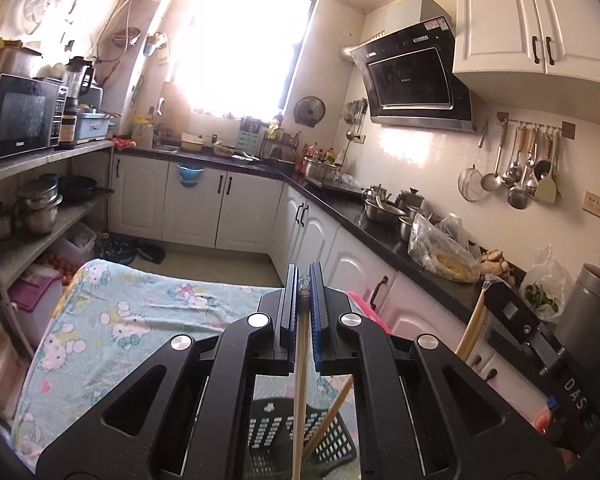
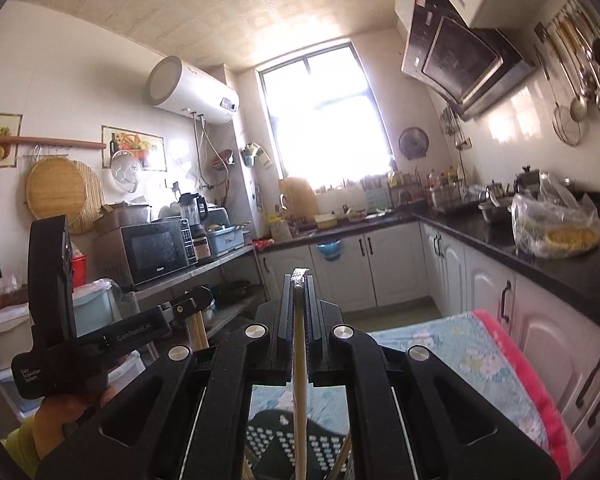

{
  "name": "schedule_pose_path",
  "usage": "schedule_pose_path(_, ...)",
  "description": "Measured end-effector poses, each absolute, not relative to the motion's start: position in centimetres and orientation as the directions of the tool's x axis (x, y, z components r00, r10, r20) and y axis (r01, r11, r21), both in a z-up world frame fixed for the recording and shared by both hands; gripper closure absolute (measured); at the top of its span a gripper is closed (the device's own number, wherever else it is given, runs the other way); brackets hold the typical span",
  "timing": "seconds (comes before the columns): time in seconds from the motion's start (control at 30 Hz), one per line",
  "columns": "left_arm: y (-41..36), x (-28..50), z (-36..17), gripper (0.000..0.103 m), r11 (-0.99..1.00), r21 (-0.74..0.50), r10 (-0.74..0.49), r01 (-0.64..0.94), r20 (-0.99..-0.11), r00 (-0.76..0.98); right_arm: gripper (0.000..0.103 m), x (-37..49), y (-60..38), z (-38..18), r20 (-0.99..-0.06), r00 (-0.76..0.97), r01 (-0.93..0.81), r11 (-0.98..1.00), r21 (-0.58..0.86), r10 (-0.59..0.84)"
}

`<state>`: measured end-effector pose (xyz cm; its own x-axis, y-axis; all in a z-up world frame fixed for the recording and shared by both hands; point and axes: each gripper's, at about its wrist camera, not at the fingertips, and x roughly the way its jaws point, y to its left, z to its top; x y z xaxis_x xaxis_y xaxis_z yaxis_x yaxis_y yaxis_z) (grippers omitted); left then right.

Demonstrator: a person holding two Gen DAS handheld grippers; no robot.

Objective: Organize utensils
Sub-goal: 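Lower both held chopsticks into the caddy and open both tools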

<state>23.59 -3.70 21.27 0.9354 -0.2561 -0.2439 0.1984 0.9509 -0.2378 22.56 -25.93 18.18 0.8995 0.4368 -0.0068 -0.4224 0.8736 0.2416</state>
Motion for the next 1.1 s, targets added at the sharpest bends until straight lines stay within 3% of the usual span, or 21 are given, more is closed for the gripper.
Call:
schedule_pose_path(0.6,-4.4,25.9,20.1,0.1,0.97,-0.191,-0.183,0.149,-0.174,0.968,0.098,25.2,-24.0,15.9,0.04,0.908,-0.417,0.897,0.149,0.416)
schedule_pose_path(1.1,-4.4,27.3,15.6,0.1,0.966,-0.196,-0.211,0.169,-0.22,0.952,0.098,27.9,-22.6,10.9,-0.074,0.913,-0.389,0.91,0.144,0.402)
